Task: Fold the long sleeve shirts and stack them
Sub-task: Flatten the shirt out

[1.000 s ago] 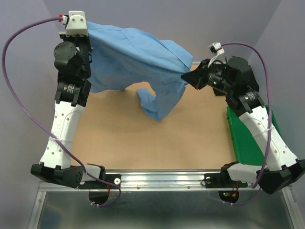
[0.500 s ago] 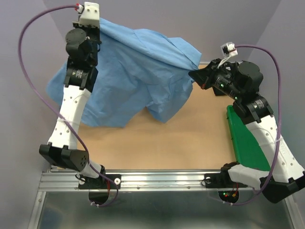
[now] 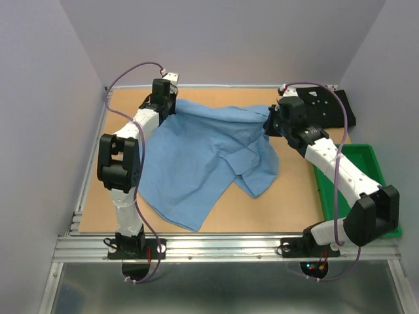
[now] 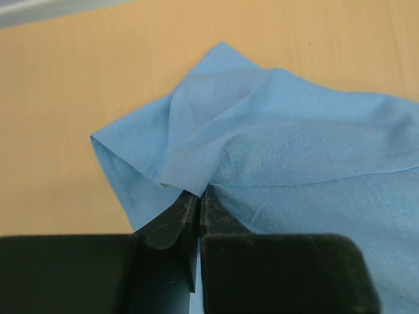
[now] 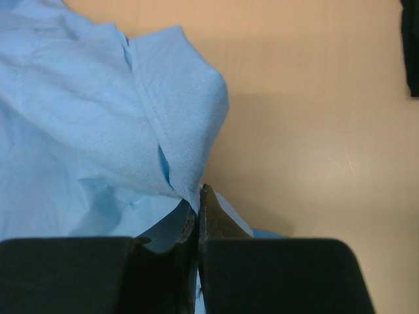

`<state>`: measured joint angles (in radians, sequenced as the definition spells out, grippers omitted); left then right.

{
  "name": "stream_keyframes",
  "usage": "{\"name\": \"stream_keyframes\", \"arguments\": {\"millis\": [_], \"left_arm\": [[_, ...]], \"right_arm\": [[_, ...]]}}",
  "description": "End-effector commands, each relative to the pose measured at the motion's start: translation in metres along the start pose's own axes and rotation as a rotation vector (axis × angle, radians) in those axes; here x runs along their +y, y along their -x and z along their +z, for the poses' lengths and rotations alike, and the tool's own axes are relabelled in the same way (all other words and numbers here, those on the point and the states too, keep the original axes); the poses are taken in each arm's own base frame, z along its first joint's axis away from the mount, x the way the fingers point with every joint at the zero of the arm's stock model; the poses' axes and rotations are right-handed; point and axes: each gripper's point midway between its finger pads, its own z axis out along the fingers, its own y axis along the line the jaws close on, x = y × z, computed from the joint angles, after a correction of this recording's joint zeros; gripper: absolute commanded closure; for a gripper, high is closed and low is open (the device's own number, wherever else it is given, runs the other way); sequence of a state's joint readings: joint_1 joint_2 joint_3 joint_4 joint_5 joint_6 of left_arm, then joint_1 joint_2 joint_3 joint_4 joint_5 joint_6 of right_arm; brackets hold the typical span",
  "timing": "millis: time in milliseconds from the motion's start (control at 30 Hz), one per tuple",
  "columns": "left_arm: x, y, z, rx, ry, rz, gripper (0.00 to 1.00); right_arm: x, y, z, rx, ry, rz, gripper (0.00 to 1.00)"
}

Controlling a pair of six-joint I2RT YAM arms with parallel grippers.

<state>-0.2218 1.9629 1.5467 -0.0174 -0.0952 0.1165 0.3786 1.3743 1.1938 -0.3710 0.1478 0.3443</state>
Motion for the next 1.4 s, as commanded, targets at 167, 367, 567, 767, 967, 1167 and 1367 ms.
{"name": "stream_keyframes", "arguments": {"millis": [167, 367, 567, 767, 967, 1167, 1367], "left_arm": [[-0.011, 0.008, -0.009, -0.018, -0.03, -0.294, 0.89], [-0.024, -0.046, -0.008, 0.233, -0.045, -0.337, 0.53], [0.016, -0.017, -0.053, 0.037, -0.004, -0.568, 0.29], [0.074, -0.018, -0.024, 0.009, 0.128, -0.625, 0.3], [0.103, -0.041, 0.008, 0.045, 0.163, -0.601, 0.39], [0.084, -0.05, 0.022, 0.035, 0.009, -0.44, 0.39], [0.071, -0.067, 0.037, 0.065, -0.075, -0.335, 0.39]], "right_arm": [[-0.026, -0.001, 0.014, -0.029, -0.113, -0.001, 0.99], [-0.038, -0.011, 0.017, -0.015, -0.166, -0.014, 0.99], [-0.046, -0.017, 0.004, -0.022, -0.172, -0.055, 0.99], [-0.041, -0.022, -0.006, -0.015, -0.117, -0.113, 0.99], [-0.032, -0.029, -0.01, 0.001, -0.053, -0.117, 0.99], [-0.027, -0.03, -0.015, 0.0, -0.021, -0.115, 0.99], [-0.028, -0.032, -0.014, 0.007, -0.021, -0.117, 0.99]]}}
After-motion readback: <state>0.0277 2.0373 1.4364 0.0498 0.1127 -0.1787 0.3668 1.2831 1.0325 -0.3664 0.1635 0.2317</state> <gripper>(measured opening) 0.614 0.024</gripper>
